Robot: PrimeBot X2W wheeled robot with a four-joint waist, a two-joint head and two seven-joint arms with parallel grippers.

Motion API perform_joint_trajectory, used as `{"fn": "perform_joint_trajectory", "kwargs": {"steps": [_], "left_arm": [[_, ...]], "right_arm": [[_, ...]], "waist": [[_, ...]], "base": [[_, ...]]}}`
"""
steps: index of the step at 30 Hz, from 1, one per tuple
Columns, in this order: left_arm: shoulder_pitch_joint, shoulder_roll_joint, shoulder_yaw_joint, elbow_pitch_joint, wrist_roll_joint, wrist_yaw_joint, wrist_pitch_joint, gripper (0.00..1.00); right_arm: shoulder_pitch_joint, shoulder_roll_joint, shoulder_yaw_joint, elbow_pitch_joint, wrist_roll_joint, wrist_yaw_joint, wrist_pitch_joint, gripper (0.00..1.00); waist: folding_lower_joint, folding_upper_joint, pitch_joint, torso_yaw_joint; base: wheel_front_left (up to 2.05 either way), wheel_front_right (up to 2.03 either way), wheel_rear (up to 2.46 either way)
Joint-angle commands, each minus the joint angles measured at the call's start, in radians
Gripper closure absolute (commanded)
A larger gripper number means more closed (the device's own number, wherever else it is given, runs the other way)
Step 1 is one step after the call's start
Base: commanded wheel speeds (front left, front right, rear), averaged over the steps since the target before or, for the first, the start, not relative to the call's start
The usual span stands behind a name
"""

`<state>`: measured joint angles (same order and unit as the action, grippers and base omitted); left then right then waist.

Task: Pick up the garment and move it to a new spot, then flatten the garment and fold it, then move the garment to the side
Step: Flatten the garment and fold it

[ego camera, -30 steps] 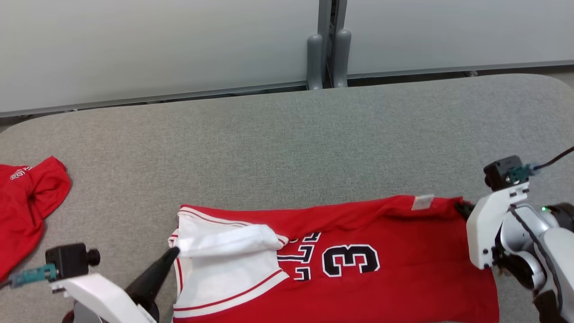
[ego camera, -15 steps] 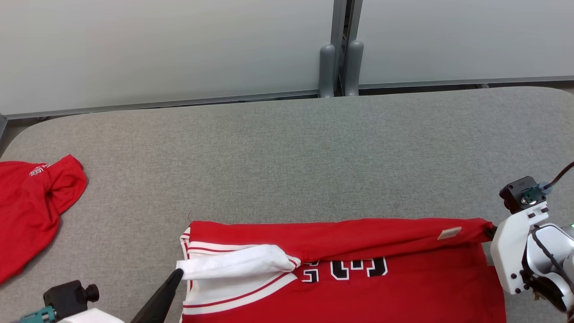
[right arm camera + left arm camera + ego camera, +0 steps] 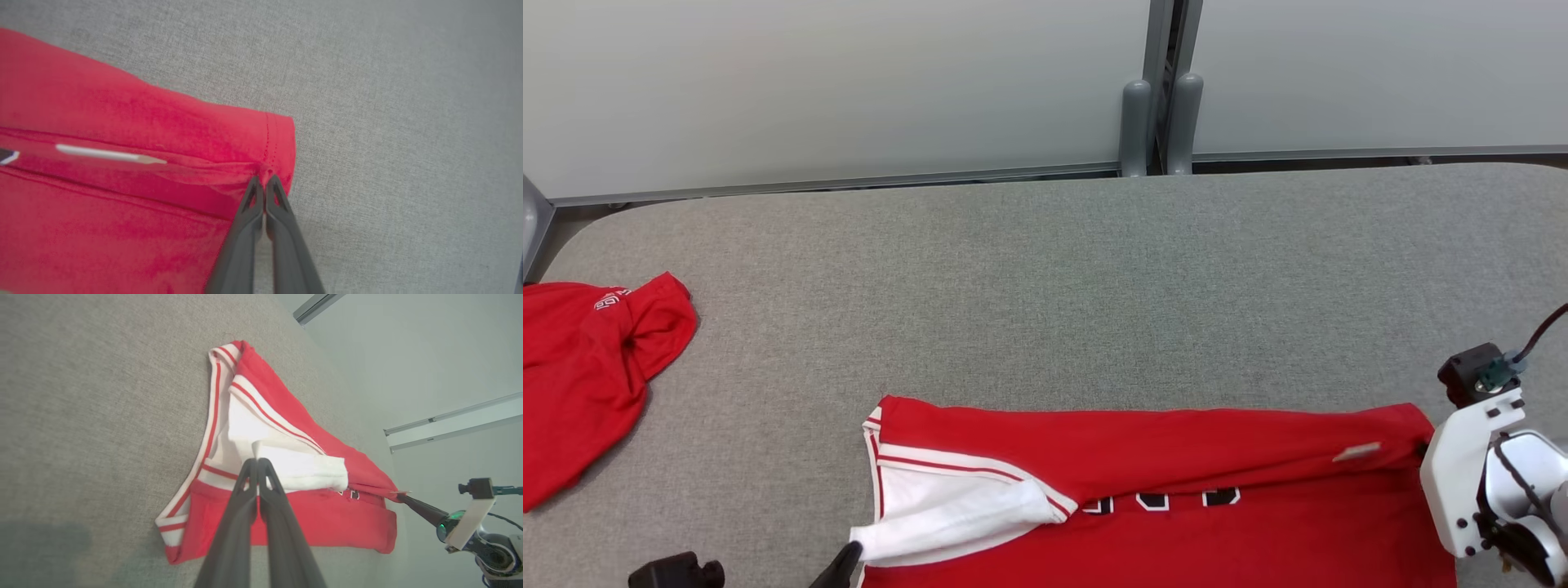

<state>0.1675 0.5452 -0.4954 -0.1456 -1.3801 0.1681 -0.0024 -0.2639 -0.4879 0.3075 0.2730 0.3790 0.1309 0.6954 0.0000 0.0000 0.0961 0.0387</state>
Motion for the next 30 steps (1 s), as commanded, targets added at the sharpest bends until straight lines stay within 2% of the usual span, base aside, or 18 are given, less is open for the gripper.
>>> {"fn": "perform_joint_trajectory", "kwargs": {"steps": [1,2,3,4,7,11,15,19,22,25,30], "left_arm": [[-0.017,0.006,-0.015,0.025,0.043,0.010,-0.011,1.00],[-0.017,0.006,-0.015,0.025,0.043,0.010,-0.011,1.00],[-0.032,0.016,-0.029,0.042,0.089,0.014,-0.026,0.12],[-0.051,0.017,-0.047,0.060,0.131,0.017,-0.039,0.00],[-0.081,0.000,-0.091,0.104,0.210,0.001,-0.068,0.00],[-0.113,-0.030,-0.081,0.151,0.282,0.008,-0.171,0.00],[-0.129,-0.053,-0.018,0.175,0.384,0.034,-0.253,0.00],[-0.122,-0.112,0.116,0.138,0.526,0.032,-0.263,0.00],[-0.090,-0.151,0.187,0.132,0.658,0.042,-0.262,0.00],[-0.082,-0.186,0.250,0.123,0.770,0.052,-0.262,0.00],[-0.058,-0.216,0.291,0.155,0.851,0.046,-0.263,0.00]], "right_arm": [[0.017,0.007,-0.007,0.004,-0.001,0.000,0.011,0.20],[0.017,0.007,-0.007,0.004,-0.001,0.000,0.011,0.20],[0.021,0.016,-0.030,0.013,-0.001,0.000,0.015,0.00],[0.026,0.031,-0.049,0.019,-0.004,0.000,0.023,0.00],[0.044,0.065,-0.086,0.007,0.003,0.000,0.032,0.00],[0.110,0.129,-0.192,-0.031,0.016,0.000,0.045,0.00],[0.207,0.204,-0.343,-0.124,-0.014,0.000,0.033,0.00],[0.282,0.340,-0.496,-0.211,-0.068,0.000,-0.019,0.00],[0.294,0.408,-0.576,-0.254,-0.089,0.000,-0.043,0.00],[0.288,0.433,-0.640,-0.247,-0.105,0.000,-0.076,0.00],[0.260,0.435,-0.675,-0.131,-0.063,0.000,-0.123,0.00]], "waist": [[0.0000,0.0000,-0.001,0.000],[0.0000,0.0000,-0.001,0.000],[0.0000,0.0000,-0.001,0.000],[0.0000,0.0000,-0.002,0.001],[0.0000,0.0000,-0.007,0.006],[0.0000,0.0000,-0.027,0.023],[0.0000,0.0000,-0.045,0.045],[0.0000,0.0000,-0.053,0.056],[0.0000,0.0000,-0.059,0.057],[0.0000,0.0000,-0.062,0.058],[0.0000,0.0000,-0.064,0.061]], "base": [[0.00,0.00,0.00],[0.00,0.00,0.00],[0.00,0.00,0.00],[0.00,0.00,0.00],[0.00,0.00,0.00],[0.00,0.00,0.00],[0.00,0.00,0.00],[0.00,0.00,0.00],[0.00,0.00,0.00],[0.00,0.00,0.00],[0.00,0.00,0.00]]}}
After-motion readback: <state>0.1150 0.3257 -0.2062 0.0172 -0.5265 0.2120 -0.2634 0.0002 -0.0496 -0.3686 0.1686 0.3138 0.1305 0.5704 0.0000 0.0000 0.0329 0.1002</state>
